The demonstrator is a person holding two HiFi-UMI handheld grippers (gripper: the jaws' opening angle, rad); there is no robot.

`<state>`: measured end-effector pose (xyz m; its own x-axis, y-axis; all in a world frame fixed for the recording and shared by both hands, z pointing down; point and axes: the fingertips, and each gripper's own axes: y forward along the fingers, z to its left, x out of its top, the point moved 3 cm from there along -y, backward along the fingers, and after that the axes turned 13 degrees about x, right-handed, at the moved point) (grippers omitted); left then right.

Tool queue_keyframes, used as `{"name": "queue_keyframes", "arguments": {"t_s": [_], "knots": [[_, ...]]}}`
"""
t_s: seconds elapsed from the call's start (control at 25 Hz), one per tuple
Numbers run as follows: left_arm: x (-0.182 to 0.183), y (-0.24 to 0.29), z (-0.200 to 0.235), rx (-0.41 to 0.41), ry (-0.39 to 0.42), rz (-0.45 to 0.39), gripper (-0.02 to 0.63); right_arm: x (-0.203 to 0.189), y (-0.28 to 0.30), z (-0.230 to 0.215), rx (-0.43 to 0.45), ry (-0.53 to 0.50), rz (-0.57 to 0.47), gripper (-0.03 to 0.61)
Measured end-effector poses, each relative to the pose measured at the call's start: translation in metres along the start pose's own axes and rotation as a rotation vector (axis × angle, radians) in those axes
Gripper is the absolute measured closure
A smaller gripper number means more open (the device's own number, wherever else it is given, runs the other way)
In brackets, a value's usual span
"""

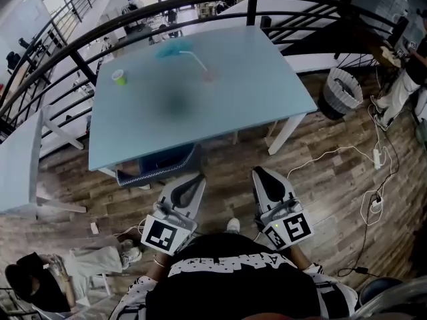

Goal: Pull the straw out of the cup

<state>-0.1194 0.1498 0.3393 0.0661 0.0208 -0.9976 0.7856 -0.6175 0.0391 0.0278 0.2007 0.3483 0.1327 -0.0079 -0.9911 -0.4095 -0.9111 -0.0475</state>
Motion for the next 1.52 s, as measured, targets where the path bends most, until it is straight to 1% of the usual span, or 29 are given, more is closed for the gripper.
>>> {"name": "queue_keyframes", "arguments": {"t_s": [0.28, 0.6, 0.92, 1.16, 1.52], "knots": [[-0.001, 0.023, 0.000, 0.050, 0.000, 0.000, 0.598, 0.001, 0.007, -0.025, 0.036, 0.010, -0.003, 0.543], [0.000, 0.047, -0.003, 0.098, 0.013, 0.008, 0.598, 0.002, 0.012, -0.051, 0.097, -0.009, -0.039, 0.543], [0.001, 0.057, -0.003, 0.132, 0.033, 0.024, 0.598, 0.002, 0.013, -0.070, 0.113, 0.016, -0.050, 0.543], [0.003, 0.061, -0.004, 0.123, 0.030, 0.011, 0.598, 0.001, 0.008, -0.071, 0.100, 0.021, -0.036, 0.543], [0.002, 0.071, -0.006, 0.084, 0.018, -0.014, 0.598, 0.003, 0.010, -0.068, 0.109, -0.016, -0.038, 0.543]]}}
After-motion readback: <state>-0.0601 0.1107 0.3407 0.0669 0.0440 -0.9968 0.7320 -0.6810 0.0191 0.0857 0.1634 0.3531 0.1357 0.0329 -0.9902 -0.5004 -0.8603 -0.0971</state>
